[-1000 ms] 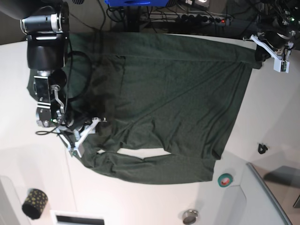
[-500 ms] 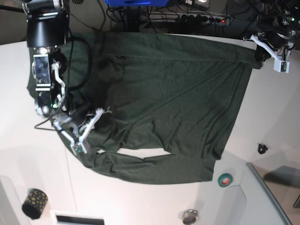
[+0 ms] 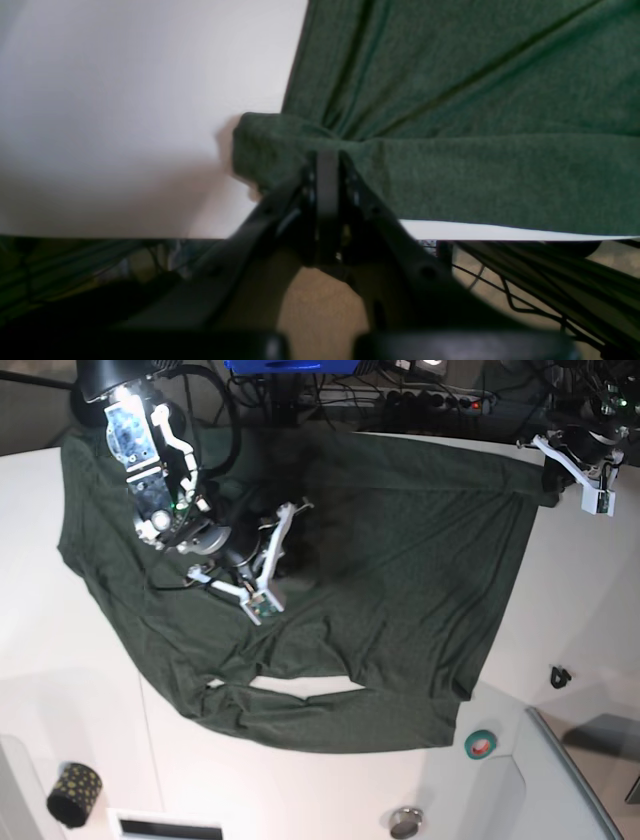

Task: Layout the t-shirt on the table in an organized manner, then fold the t-shirt properly
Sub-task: 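Grasp the bunched fabric with the right gripper and drag it toward the left gripper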

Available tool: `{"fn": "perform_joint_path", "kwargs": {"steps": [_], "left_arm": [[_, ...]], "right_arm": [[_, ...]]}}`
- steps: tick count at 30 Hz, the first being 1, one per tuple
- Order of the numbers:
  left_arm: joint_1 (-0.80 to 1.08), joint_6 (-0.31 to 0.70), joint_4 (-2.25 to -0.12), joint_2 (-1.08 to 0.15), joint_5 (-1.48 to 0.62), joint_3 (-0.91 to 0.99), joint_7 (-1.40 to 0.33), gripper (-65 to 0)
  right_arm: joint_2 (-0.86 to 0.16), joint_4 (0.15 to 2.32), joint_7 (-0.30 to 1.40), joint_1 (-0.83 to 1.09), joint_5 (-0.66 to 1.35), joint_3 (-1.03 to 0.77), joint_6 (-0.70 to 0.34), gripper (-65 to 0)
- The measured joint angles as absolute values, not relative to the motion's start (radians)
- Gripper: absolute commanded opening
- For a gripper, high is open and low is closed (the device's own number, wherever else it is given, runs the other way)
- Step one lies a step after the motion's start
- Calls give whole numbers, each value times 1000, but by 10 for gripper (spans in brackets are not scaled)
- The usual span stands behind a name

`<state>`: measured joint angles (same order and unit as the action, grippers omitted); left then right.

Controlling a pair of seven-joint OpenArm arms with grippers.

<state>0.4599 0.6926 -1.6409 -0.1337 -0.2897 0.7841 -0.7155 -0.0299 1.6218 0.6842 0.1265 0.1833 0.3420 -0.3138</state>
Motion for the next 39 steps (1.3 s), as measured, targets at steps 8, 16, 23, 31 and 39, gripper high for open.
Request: {"fn": "perform_joint_path", "kwargs": {"steps": [8, 16, 23, 31, 39], "left_arm": [[458, 693, -1603, -133, -286, 784, -718, -650], [458, 693, -1603, -133, -286, 785, -716, -650], [458, 693, -1603, -134, -286, 786, -716, -650], [458, 693, -1603, -134, -286, 784, -716, -650], [458, 693, -1603, -134, -286, 786, -716, -650]], "right_arm": [[-16, 1606, 767, 137, 179, 403, -313, -329], [-31, 1765, 640, 237, 186, 266, -309, -383], [-32, 1642, 643, 233, 180, 202, -307, -378], [-7, 1622, 638, 229, 182, 204, -314, -377], [5, 1507, 638, 170, 180, 203, -310, -479]]}}
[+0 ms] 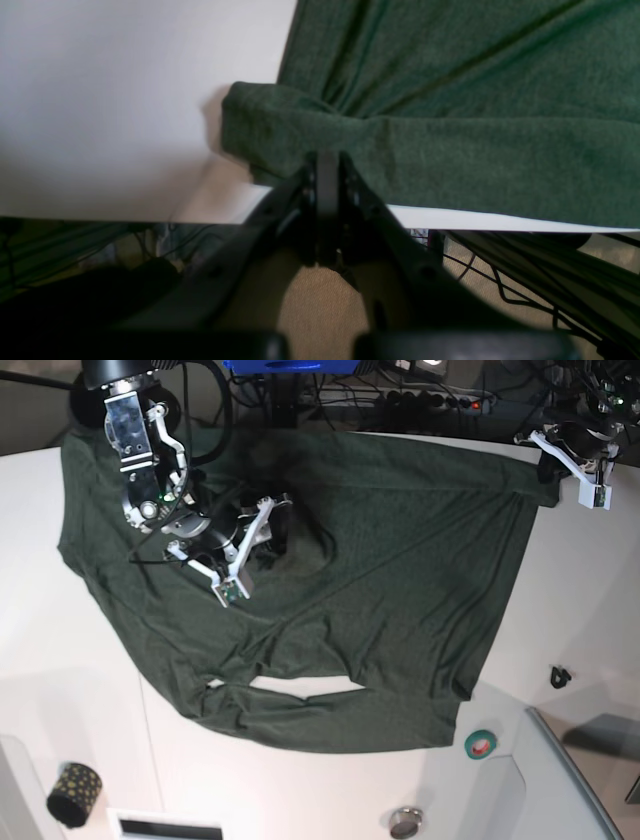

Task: Layout the t-shirt on the table in an organized manner, then fold the t-shirt properly
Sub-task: 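Grasp the bunched fabric with the right gripper and drag it toward the left gripper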

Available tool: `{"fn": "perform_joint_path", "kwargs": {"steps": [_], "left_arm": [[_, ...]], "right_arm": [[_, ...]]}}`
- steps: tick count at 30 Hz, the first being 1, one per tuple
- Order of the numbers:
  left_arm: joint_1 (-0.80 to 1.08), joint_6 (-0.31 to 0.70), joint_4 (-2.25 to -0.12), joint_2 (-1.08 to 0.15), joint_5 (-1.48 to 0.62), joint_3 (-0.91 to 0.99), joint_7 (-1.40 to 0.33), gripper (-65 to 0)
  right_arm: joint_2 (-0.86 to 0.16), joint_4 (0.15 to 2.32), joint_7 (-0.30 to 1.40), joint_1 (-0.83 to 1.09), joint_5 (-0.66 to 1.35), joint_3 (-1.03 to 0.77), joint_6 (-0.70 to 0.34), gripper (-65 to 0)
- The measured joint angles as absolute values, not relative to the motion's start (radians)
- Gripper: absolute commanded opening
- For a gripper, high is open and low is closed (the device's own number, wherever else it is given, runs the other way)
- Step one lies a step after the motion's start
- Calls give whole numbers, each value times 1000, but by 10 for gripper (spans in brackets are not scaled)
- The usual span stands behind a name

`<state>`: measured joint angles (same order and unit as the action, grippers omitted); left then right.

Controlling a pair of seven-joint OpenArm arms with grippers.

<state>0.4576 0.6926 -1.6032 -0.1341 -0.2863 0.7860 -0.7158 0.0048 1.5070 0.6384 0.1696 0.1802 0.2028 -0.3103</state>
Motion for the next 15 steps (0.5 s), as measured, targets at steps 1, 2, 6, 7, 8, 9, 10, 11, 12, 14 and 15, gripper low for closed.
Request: {"fn": "perform_joint_path", "kwargs": {"steps": [1, 2, 6, 7, 8, 9, 10, 11, 12, 14, 15], "left_arm": [[458, 693, -1603, -134, -286, 786, -716, -650], [458, 693, -1603, -134, -286, 786, -716, -650], [458, 693, -1603, -136, -286, 786, -716, -650], [458, 693, -1603, -136, -286, 786, -716, -650], [458, 693, -1603, -136, -286, 786, -716, -650], [458, 693, -1603, -136, -286, 786, -716, -650], [458, 693, -1603, -136, -286, 786, -716, -650], [458, 693, -1603, -136, -286, 786, -716, -650], [458, 693, -1603, -136, -286, 786, -716, -650], [458, 693, -1603, -136, -287, 786, -715, -650], [458, 693, -1603, -136, -286, 786, -716, -650]], "right_arm": [[8, 1503, 639, 171, 181, 203, -313, -558], [11, 1503, 640, 173, 182, 203, -313, -630], [10, 1510, 638, 172, 182, 203, -311, -639], [11, 1512, 639, 172, 180, 203, -311, -639], [11, 1518, 640, 173, 179, 203, -311, -641], [11, 1528, 641, 173, 179, 203, -311, -641], [12, 1547, 646, 174, 179, 203, -310, -641], [14, 1567, 646, 173, 179, 203, -309, -641], [14, 1585, 641, 171, 178, 203, -308, -641], [14, 1627, 641, 170, 178, 203, -305, -642], [14, 1650, 649, 171, 178, 202, -304, -642]]}}
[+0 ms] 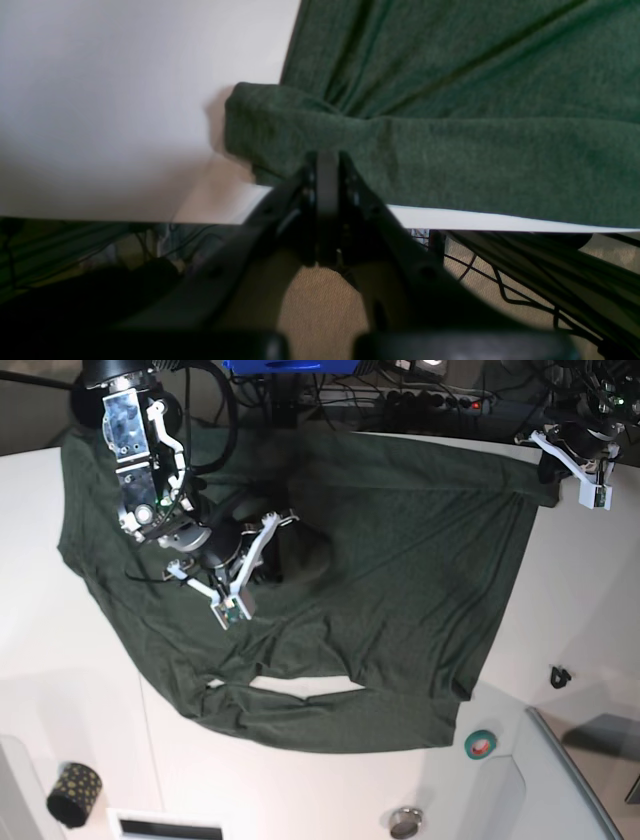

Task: Layout the t-shirt on the table in an organized manner, then fold the t-shirt properly
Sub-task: 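Grasp the bunched fabric with the right gripper and drag it toward the left gripper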

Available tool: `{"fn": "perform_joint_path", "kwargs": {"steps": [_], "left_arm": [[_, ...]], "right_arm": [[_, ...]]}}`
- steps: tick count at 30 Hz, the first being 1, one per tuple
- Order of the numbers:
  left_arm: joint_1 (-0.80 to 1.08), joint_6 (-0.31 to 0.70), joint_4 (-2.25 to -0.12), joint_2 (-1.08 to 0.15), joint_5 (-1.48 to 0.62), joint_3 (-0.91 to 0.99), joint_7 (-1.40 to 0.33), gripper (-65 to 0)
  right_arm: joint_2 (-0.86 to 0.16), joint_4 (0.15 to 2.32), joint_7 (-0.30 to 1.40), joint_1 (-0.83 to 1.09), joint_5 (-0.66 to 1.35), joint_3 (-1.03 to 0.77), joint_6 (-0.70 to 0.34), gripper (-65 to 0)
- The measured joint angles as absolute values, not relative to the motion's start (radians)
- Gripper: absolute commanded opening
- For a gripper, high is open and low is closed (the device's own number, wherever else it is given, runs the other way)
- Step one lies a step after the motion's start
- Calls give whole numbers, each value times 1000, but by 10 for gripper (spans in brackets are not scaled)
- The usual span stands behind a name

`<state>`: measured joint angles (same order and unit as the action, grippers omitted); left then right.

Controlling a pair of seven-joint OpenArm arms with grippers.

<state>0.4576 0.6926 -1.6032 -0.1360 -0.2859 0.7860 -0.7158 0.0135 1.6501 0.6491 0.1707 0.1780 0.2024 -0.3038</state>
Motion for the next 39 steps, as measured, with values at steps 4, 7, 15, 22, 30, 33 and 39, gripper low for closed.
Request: {"fn": "perform_joint_path", "kwargs": {"steps": [4, 7, 15, 22, 30, 33, 39], "left_arm": [[458, 693, -1603, -136, -286, 786, -716, -650], [458, 693, -1603, -136, -286, 786, -716, -650], [458, 693, -1603, -136, -286, 786, -715, -650], [458, 693, -1603, -136, -286, 787, -716, -650], [458, 693, -1607, -137, -284, 790, -716, -650], [458, 693, -1608, -138, -283, 791, -716, -650], [461, 693, -1608, -139, -281, 791, -715, -650]], "right_arm": [[10, 1727, 719, 147, 178, 199, -306, -642], [6, 1792, 711, 134, 175, 198, -304, -642], [25, 1894, 677, 121, 175, 287, -310, -642], [30, 1893, 567, 115, 177, 534, -310, -642], [104, 1697, 551, 2, 178, 698, -309, -642], [121, 1606, 551, -52, 181, 737, -310, -642], [125, 1454, 496, -103, 184, 838, -309, -639]]}}
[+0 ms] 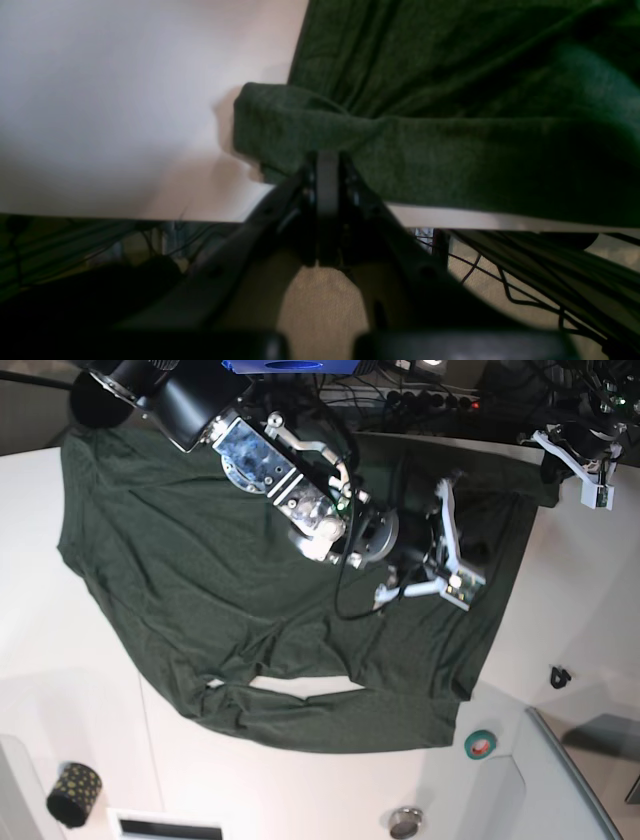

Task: Layout the t-shirt on the table in an organized manner, then fold the t-shirt properly
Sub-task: 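Grasp the bunched fabric with the right gripper and drag it toward the left gripper, then release the fabric and move the right gripper back to the shirt edge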

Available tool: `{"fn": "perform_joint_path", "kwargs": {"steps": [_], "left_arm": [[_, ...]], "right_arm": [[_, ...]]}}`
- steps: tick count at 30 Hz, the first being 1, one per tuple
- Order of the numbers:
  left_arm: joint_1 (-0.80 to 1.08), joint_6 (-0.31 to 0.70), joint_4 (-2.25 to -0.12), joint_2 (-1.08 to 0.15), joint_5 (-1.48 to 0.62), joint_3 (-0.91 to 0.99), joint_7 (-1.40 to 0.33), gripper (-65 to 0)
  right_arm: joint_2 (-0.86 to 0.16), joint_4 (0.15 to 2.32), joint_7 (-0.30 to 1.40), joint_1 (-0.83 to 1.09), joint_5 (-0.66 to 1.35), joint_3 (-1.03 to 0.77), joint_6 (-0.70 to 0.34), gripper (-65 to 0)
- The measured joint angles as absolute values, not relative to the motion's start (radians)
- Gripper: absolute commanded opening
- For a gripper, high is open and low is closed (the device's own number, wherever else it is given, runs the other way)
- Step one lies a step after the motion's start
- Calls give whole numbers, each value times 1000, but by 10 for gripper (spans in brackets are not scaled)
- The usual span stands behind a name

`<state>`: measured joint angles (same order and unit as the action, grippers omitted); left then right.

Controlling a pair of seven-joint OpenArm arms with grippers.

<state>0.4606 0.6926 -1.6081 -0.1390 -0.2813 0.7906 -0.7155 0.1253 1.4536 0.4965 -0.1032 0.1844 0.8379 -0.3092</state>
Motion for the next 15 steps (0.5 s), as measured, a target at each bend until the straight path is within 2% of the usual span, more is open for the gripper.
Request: {"fn": "perform_joint_path", "kwargs": {"steps": [8, 9, 11, 15], "left_arm": [[460, 693, -1608, -139, -281, 791, -716, -650], [460, 693, -1608, -139, -281, 791, -716, -650], [460, 693, -1608, -139, -281, 791, -716, -650], [460, 693, -1608, -139, -281, 791, -715, -650]], "right_arm": [[123, 1331, 395, -104, 183, 837, -307, -615], [123, 1324, 388, -104, 183, 838, -306, -581], [123, 1322, 389, -104, 183, 838, -306, -464], [123, 1397, 439, -105, 184, 851, -309, -168]]}}
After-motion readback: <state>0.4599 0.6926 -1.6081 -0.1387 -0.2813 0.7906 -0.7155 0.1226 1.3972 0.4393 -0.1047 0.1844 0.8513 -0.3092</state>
